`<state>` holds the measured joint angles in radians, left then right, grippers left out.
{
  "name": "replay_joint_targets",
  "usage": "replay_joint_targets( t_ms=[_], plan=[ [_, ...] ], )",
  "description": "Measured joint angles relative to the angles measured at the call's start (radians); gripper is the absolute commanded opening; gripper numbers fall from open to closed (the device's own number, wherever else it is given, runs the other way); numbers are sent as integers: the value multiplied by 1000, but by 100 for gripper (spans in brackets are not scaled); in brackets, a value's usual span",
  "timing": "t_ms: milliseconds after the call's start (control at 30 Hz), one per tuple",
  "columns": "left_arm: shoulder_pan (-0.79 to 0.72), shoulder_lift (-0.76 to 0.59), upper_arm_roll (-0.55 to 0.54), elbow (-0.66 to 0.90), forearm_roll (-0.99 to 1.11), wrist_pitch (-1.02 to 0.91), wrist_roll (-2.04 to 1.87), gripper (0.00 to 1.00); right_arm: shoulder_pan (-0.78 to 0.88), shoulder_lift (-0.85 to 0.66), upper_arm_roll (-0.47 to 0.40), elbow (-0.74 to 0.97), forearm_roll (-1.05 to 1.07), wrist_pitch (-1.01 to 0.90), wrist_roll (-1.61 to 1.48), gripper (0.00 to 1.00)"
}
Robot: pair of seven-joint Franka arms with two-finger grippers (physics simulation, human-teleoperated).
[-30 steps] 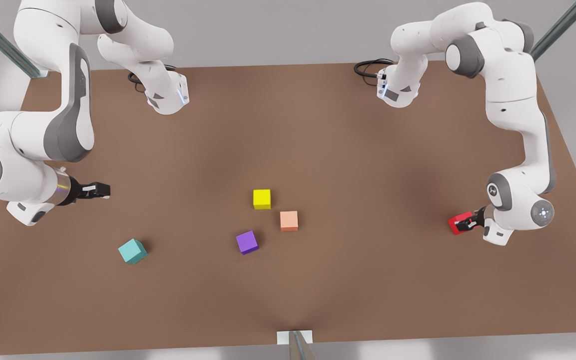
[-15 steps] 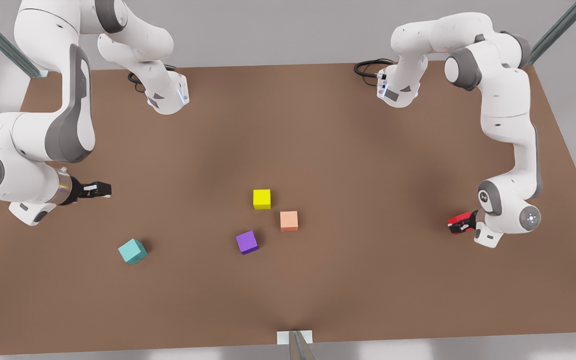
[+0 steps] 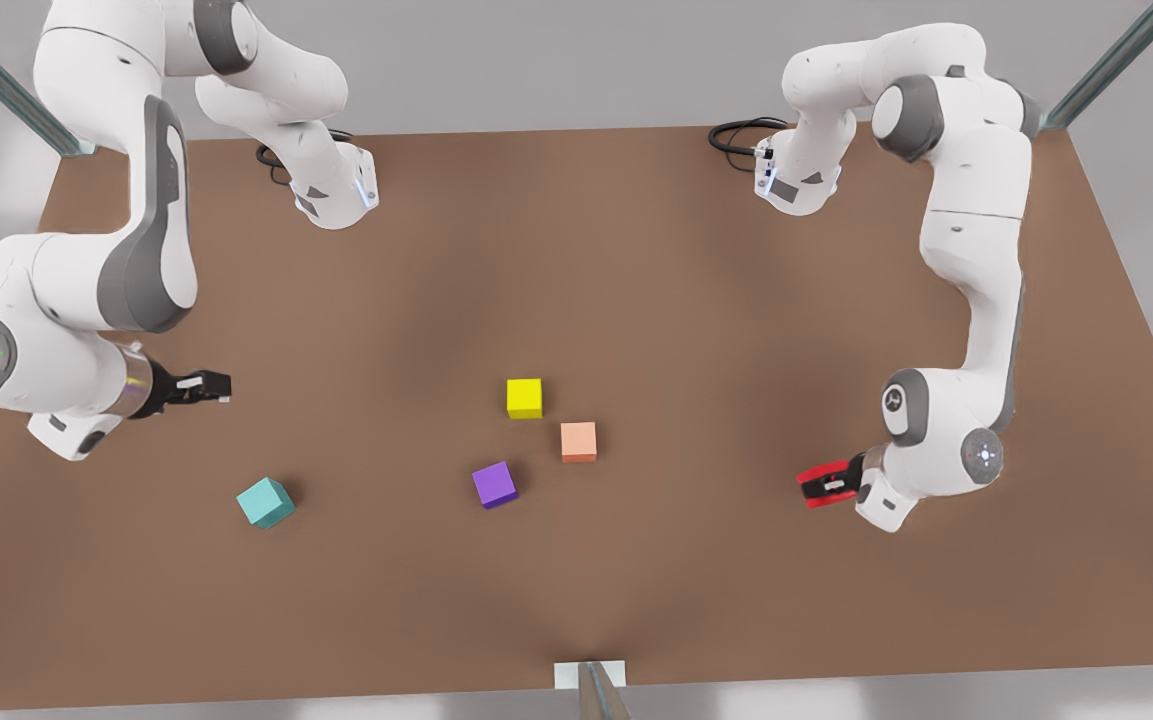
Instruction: Pick up red wooden cube and pass to hand red wooden cube and place in blue wooden cube
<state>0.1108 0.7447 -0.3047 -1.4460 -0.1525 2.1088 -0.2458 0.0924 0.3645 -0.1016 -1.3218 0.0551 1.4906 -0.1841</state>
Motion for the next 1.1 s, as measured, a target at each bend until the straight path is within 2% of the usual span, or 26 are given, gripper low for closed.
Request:
replay_joint_targets(
  t_ms=[100,200,267,400,567,633,767,1100],
  plan=[
    [-7,12,-216,66,-97,-51,-89,59,2,140,2,80,248,17,-79,100],
    [-70,149,-374,284,-157,-62,-164,59,-11,286,-2,131,525,34,-212,100],
    [-112,285,-516,398,-185,-9,-186,59,-26,329,-4,142,665,44,-318,100],
    [-156,419,-664,466,-243,119,-161,62,-25,372,0,113,948,62,-565,100],
    [-151,471,-707,467,-296,200,-91,60,28,367,10,47,1265,78,-885,100],
    [-147,487,-709,467,-317,211,-54,59,40,364,61,15,1326,81,-995,100],
    [-139,497,-709,466,-369,224,25,58,48,353,129,-41,1394,86,-1189,100],
    [-137,500,-704,461,-436,236,177,58,85,350,140,-64,1450,281,-1578,100]
  ],
)
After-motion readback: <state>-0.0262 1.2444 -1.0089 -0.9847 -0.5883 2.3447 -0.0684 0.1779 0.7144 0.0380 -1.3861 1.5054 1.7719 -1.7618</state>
